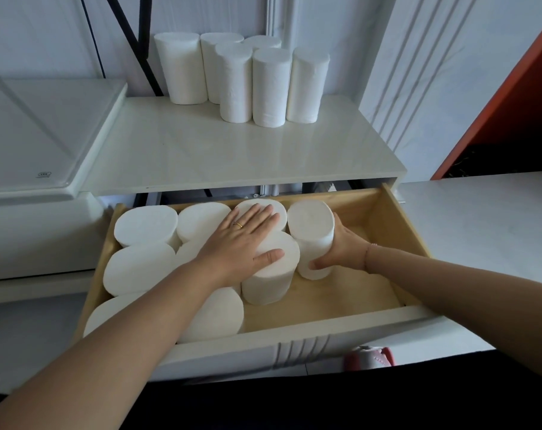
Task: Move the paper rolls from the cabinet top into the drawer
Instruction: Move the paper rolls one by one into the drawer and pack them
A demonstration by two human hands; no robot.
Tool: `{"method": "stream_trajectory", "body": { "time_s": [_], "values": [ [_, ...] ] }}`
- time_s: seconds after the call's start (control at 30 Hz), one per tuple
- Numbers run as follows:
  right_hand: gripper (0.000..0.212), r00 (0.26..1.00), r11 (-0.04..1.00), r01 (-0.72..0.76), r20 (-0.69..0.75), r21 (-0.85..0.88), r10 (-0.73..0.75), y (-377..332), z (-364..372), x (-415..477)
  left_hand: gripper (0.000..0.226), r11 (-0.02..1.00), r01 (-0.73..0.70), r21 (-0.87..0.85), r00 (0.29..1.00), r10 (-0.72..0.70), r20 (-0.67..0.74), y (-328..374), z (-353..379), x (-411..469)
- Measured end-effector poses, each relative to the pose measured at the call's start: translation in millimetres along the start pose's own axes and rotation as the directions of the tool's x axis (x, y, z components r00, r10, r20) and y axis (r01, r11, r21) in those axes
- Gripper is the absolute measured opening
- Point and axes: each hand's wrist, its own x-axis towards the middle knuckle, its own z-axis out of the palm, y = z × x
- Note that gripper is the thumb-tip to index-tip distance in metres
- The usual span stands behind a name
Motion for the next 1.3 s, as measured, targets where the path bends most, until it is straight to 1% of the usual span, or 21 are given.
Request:
{"method": "stream_trajectory", "body": {
  "time_s": [0.07,0.13,0.2,0.27,0.3,0.33,0.43,0.5,0.6,0.67,0.83,0.97,1.03,1.1,1.17,1.3],
  "values": [
    [0.12,0.999,0.999,-0.005,0.051,0.034,0.003,1,-2,-1,0.076,1.0,0.0,0.001,1.0,0.0,-0.007,-1,1,0],
    [0.116,0.993,0.992,-0.009,0.121,0.125,-0.006,0,-8,-5,0.078,1.0,0.0,0.002,1.0,0.0,-0.006,-1,1,1],
    [0.109,0.987,0.959,-0.028,0.159,0.283,-0.019,-5,-20,-8,0.08,1.0,0.0,-0.001,1.0,0.0,0.003,-1,1,2],
    [0.106,0.989,0.885,-0.07,0.145,0.46,0.004,-13,-32,-8,0.08,1.0,0.002,-0.008,1.0,-0.001,0.004,-2,2,2],
    [0.099,0.992,0.867,-0.084,0.127,0.492,0.024,-17,-36,-7,0.08,1.0,0.002,-0.014,1.0,-0.002,0.003,-3,2,3],
    [0.087,0.993,0.875,-0.093,0.109,0.475,0.047,-21,-38,-6,0.081,1.0,0.002,-0.021,1.0,-0.002,0.004,-3,2,3],
    [0.048,0.996,0.947,-0.087,0.063,0.309,0.07,-28,-33,0,0.082,0.999,0.002,-0.032,1.0,-0.002,0.007,-3,2,3],
    [0.037,0.997,0.976,-0.061,0.061,0.207,0.049,-30,-30,1,0.082,1.0,0.003,-0.029,1.0,-0.003,0.006,-3,2,3],
    [0.038,0.993,0.989,-0.082,0.096,0.121,0.071,-34,-33,-5,0.078,0.999,0.004,-0.035,1.0,-0.004,0.009,-3,2,3],
    [0.04,0.985,0.988,-0.129,0.128,0.081,0.118,-33,-36,-13,0.074,0.999,0.006,-0.036,1.0,-0.005,0.012,-5,2,3],
    [0.044,0.928,0.966,-0.259,0.272,-0.02,0.254,-32,-34,-40,0.065,1.0,0.011,-0.027,1.0,-0.011,0.006,-5,3,3],
    [0.039,0.853,0.924,-0.379,0.405,0.046,0.329,-34,-23,-60,0.061,1.0,0.017,-0.026,1.0,-0.017,0.0,-4,1,3],
    [0.034,0.819,0.91,-0.412,0.453,0.04,0.351,-34,-13,-67,0.06,0.999,0.02,-0.029,1.0,-0.02,0.002,-3,1,3],
    [0.038,0.813,0.901,-0.429,0.463,0.07,0.352,-34,-1,-71,0.06,0.999,0.024,-0.034,1.0,-0.024,0.009,-2,0,2],
    [0.044,0.826,0.893,-0.434,0.448,0.12,0.342,-35,8,-73,0.06,0.999,0.025,-0.031,1.0,-0.024,0.013,-2,0,2],
    [0.039,0.822,0.862,-0.467,0.456,0.195,0.342,-44,20,-70,0.059,0.999,0.026,-0.029,1.0,-0.025,0.01,-2,0,2]
  ]
}}
